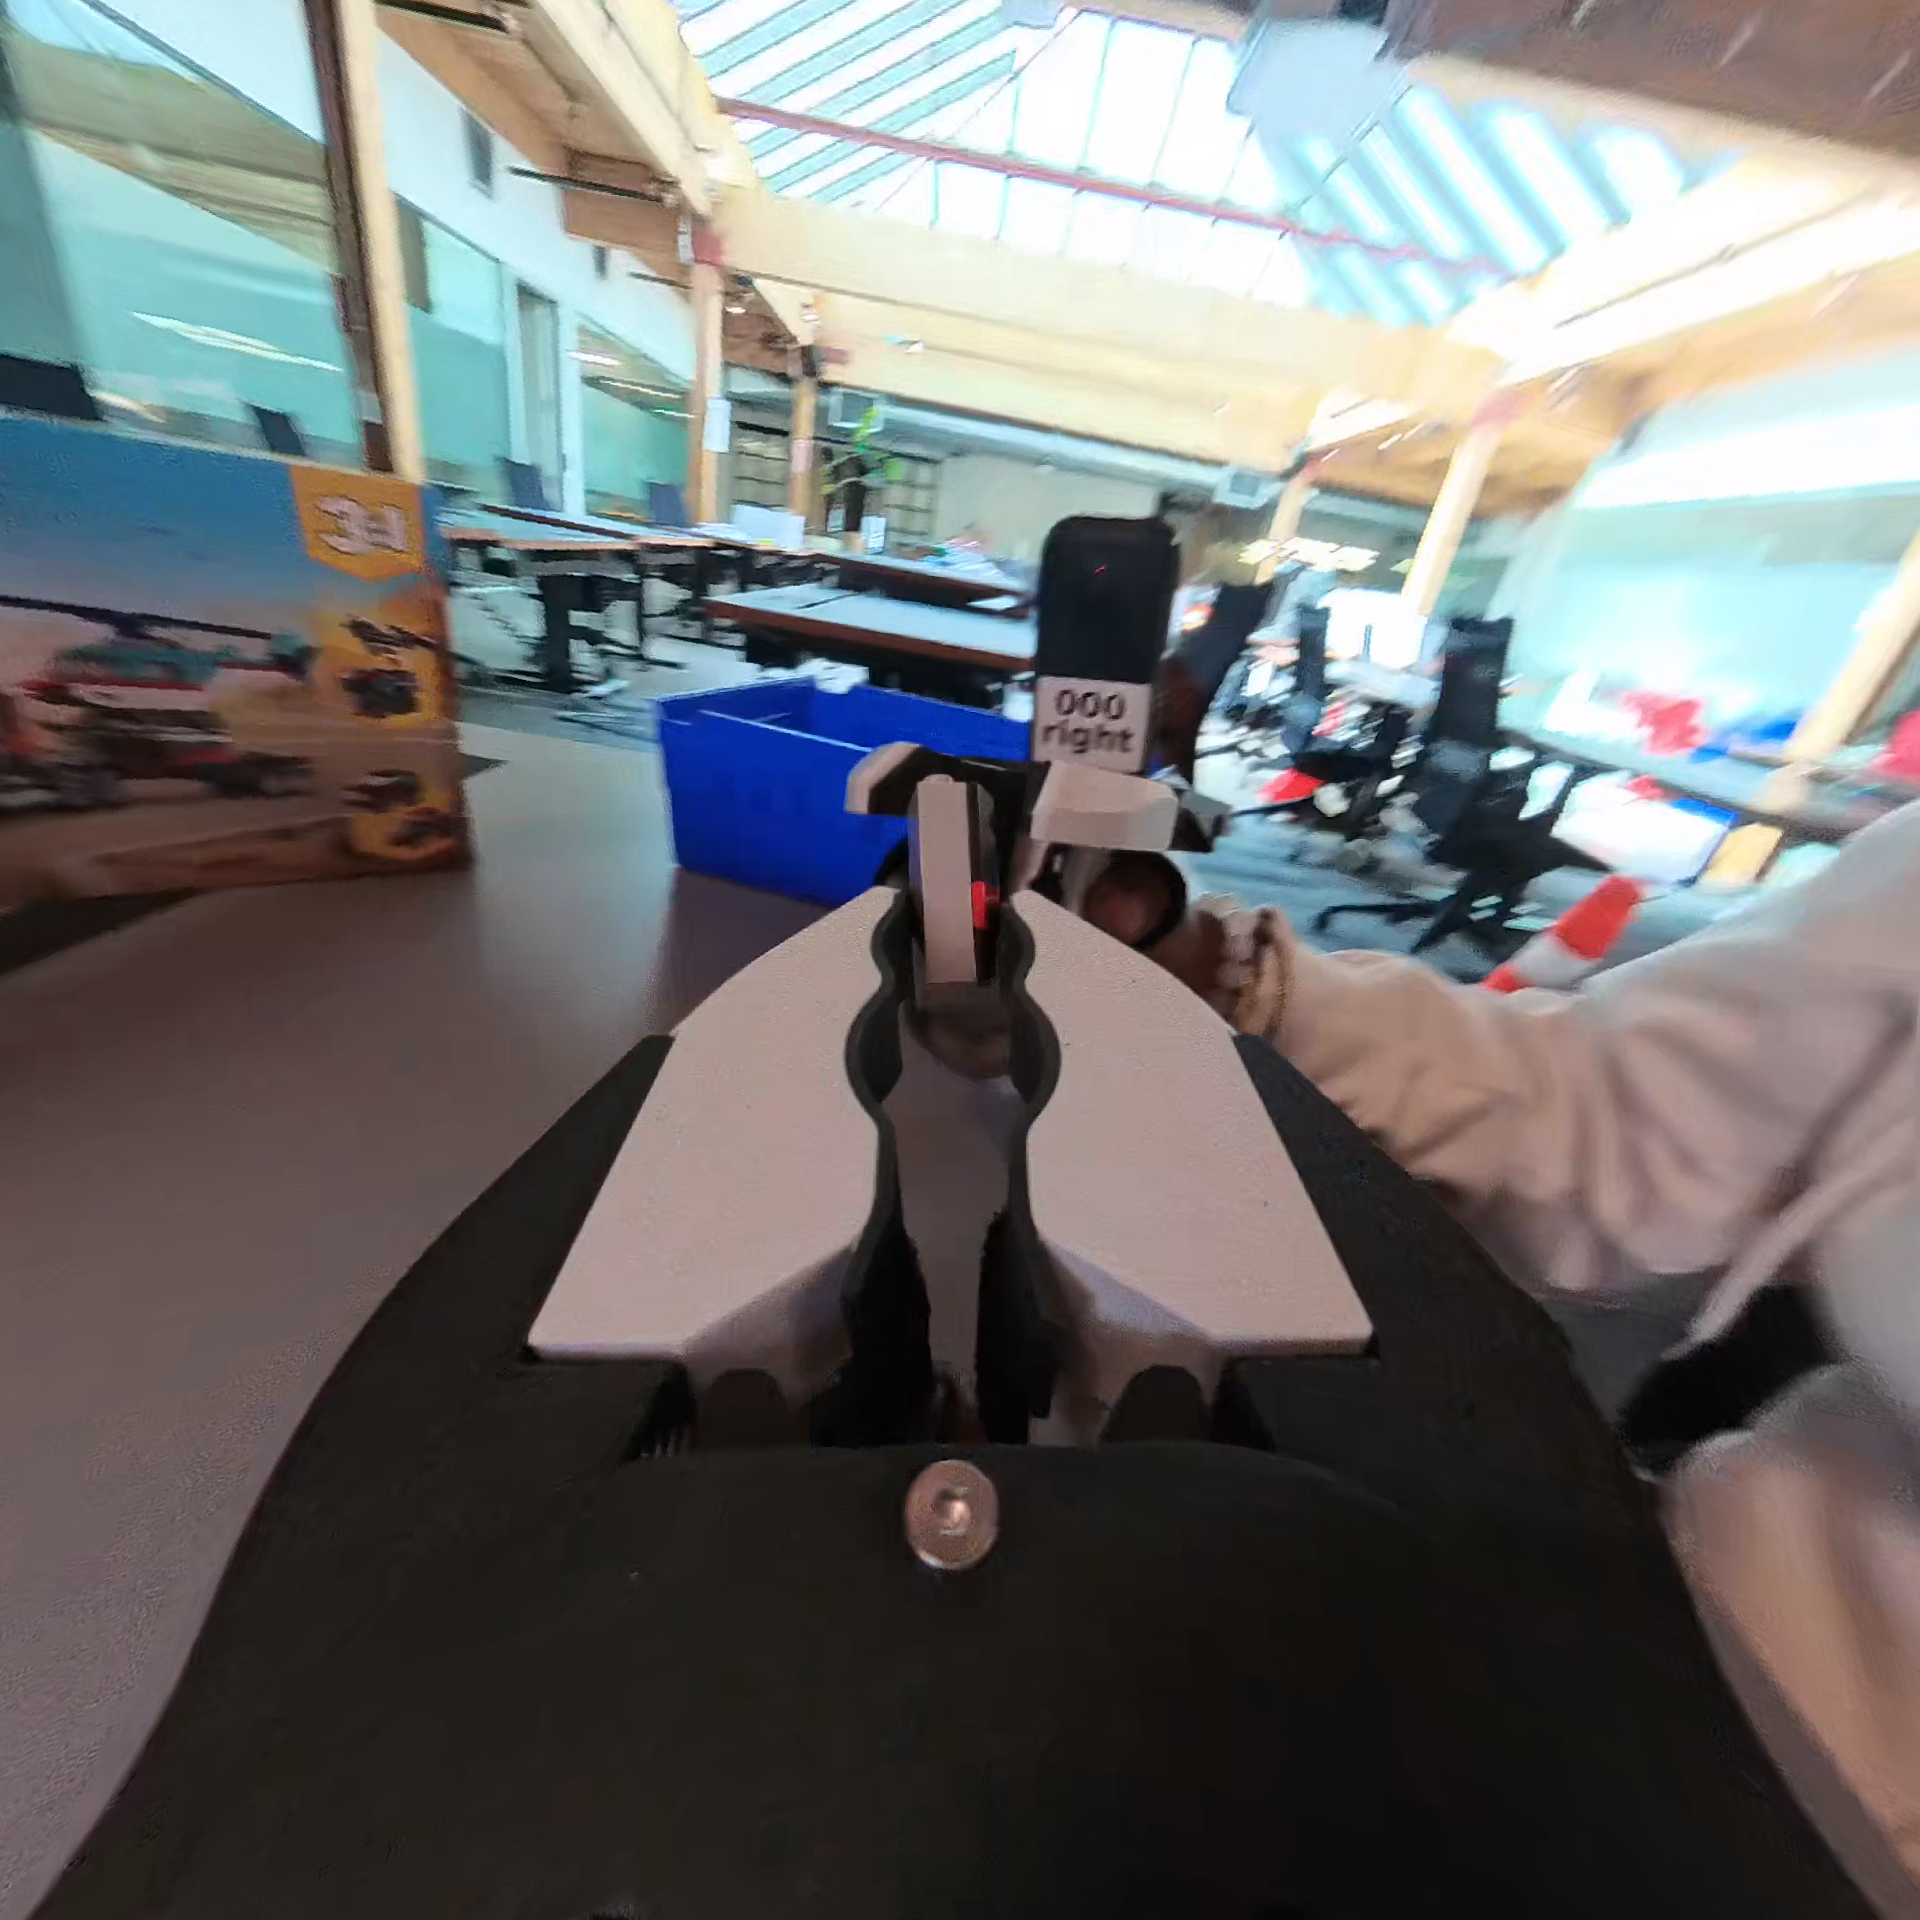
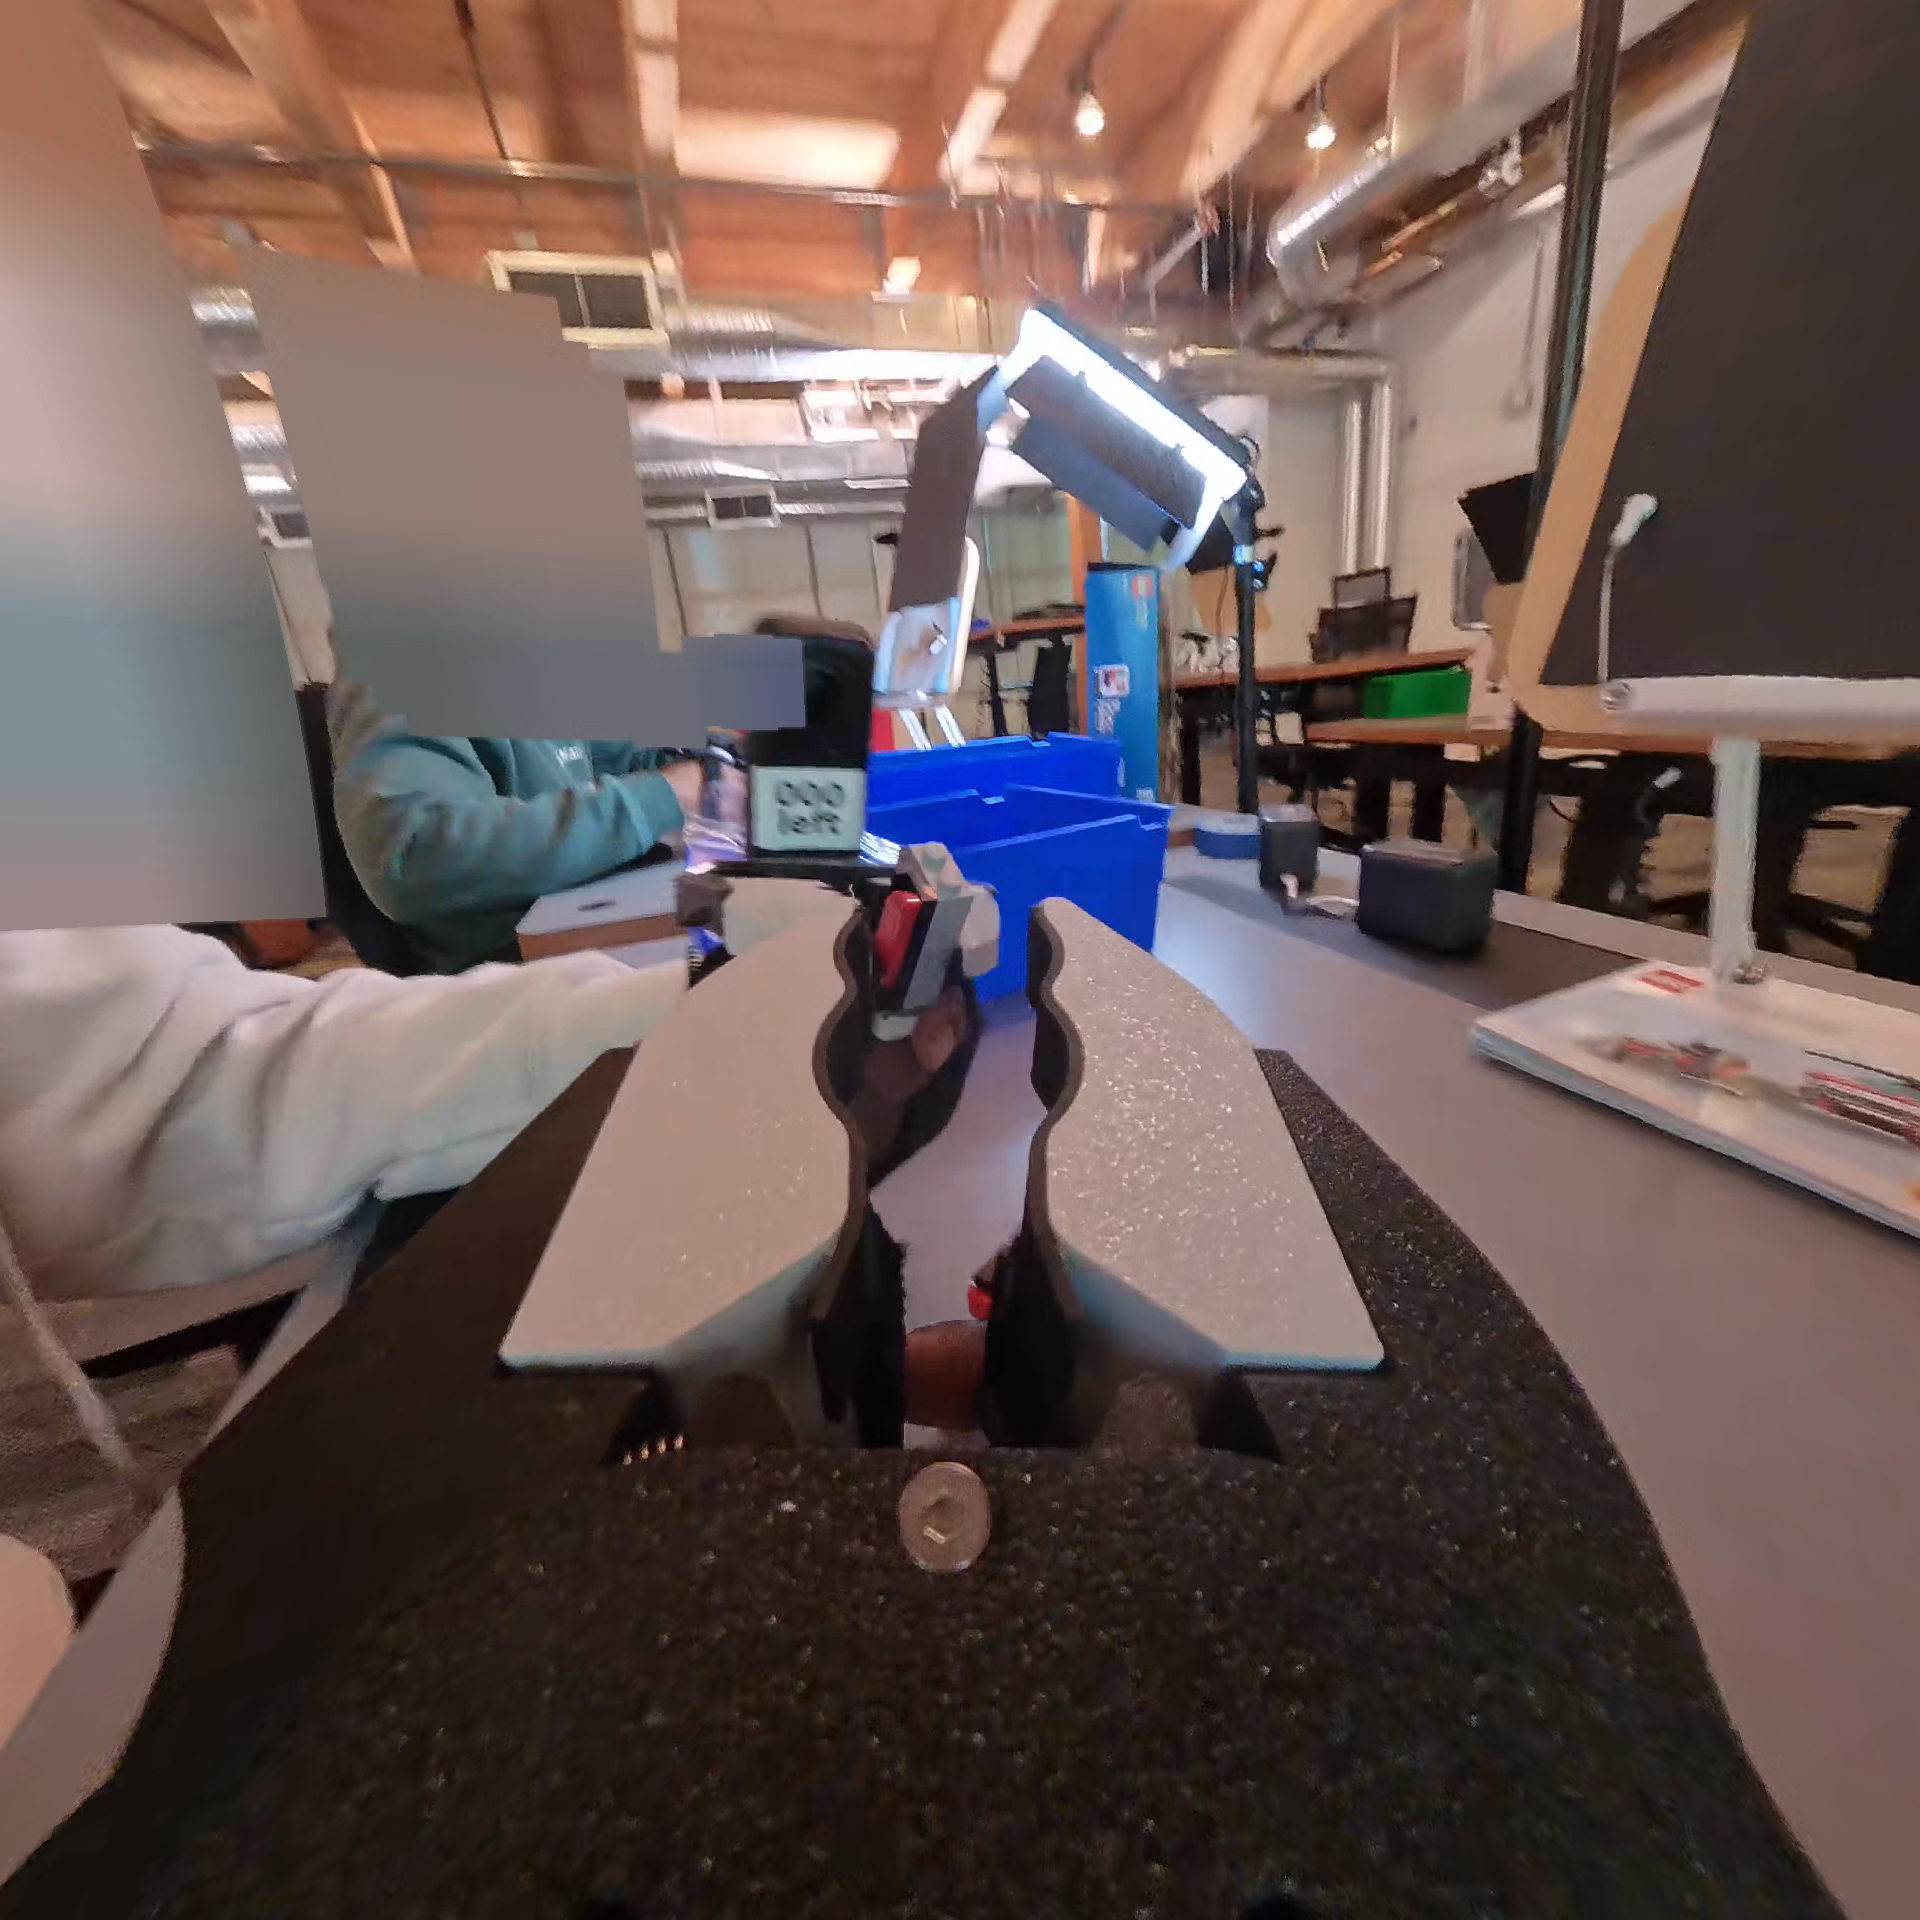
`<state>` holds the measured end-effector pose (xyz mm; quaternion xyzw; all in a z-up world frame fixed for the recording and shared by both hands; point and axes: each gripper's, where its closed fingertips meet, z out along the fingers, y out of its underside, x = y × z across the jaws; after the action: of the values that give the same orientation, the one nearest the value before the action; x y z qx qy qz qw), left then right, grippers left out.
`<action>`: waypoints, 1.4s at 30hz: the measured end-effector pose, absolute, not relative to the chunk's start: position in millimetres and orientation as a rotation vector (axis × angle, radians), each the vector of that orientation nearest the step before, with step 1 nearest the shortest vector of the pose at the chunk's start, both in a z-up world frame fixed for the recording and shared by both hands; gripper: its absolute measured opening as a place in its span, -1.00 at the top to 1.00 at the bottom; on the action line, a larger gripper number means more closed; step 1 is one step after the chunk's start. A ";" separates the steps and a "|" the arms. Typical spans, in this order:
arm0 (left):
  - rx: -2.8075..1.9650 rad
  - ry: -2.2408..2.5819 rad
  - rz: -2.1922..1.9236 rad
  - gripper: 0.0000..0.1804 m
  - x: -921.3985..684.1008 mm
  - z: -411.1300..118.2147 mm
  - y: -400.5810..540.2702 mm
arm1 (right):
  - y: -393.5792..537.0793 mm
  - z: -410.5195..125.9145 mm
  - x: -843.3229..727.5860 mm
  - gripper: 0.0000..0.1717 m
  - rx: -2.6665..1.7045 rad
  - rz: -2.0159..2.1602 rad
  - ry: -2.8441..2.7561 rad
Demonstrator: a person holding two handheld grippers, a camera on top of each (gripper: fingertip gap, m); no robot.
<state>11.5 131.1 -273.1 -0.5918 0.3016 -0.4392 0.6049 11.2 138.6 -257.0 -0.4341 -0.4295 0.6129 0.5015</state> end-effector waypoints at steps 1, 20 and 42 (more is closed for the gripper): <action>-1.365 0.685 -1.096 0.83 10.5 -271.6 128.6 | 136.2 -254.7 11.9 0.67 -1.041 1.525 -1.032; -1.371 0.605 -1.407 0.83 13.1 -272.8 122.8 | 129.5 -256.7 6.8 0.74 -1.017 1.501 -1.061; -1.081 0.809 0.306 0.83 -12.4 -264.0 153.1 | 137.0 -254.3 -3.5 0.90 -0.969 0.983 -0.990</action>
<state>-12.4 153.1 -264.0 -0.4984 0.3731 0.1410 0.7697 -3.5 137.0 -254.3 -0.4282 -0.4376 0.4344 0.6606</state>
